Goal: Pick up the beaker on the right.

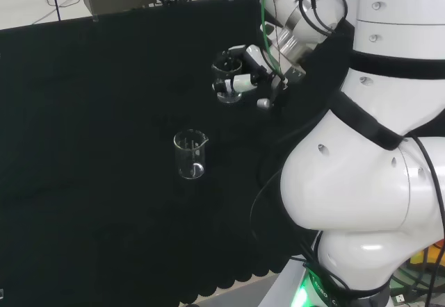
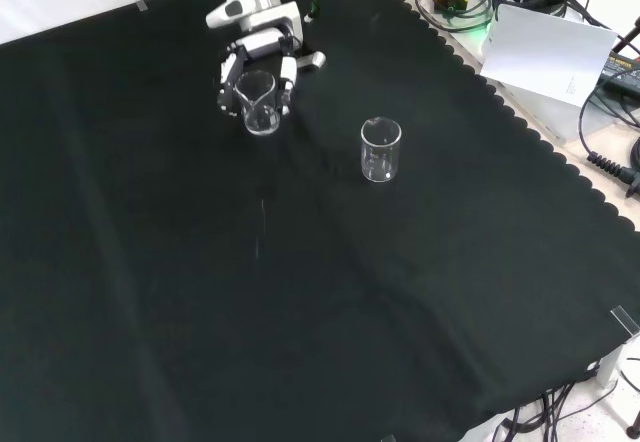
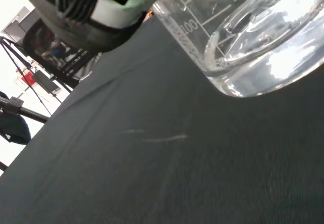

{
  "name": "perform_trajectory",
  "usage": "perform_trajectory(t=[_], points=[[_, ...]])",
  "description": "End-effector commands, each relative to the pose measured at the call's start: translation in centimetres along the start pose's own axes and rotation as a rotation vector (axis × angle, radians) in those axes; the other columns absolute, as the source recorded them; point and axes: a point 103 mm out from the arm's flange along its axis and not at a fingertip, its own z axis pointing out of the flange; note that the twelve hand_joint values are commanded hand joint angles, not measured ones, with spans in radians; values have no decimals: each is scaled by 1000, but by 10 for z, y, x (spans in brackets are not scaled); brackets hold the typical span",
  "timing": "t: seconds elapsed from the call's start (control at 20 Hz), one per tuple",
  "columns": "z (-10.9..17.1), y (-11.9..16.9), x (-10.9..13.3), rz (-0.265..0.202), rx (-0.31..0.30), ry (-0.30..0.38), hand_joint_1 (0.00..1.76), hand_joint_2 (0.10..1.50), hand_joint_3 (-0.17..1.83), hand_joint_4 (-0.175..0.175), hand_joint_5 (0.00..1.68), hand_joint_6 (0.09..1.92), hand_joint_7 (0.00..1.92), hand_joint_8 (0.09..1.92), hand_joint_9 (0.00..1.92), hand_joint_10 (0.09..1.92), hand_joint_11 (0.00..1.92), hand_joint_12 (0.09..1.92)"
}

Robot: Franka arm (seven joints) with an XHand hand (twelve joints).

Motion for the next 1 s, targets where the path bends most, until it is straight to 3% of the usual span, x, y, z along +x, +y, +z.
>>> perform_trajectory(t=[0.05, 0.5, 1.0], points=[[-40, -24, 28, -23, 43, -139, 1316, 1031, -175, -175, 1410, 249, 1465, 218, 1725, 87, 1399, 647], [-56, -74, 75, 19, 127, -276, 1316, 1030, -175, -175, 1414, 242, 1468, 214, 1747, 87, 1418, 643], [-49, -106, 110, -37, 204, -363, 1316, 1031, -175, -175, 1415, 242, 1468, 215, 1750, 87, 1419, 638]])
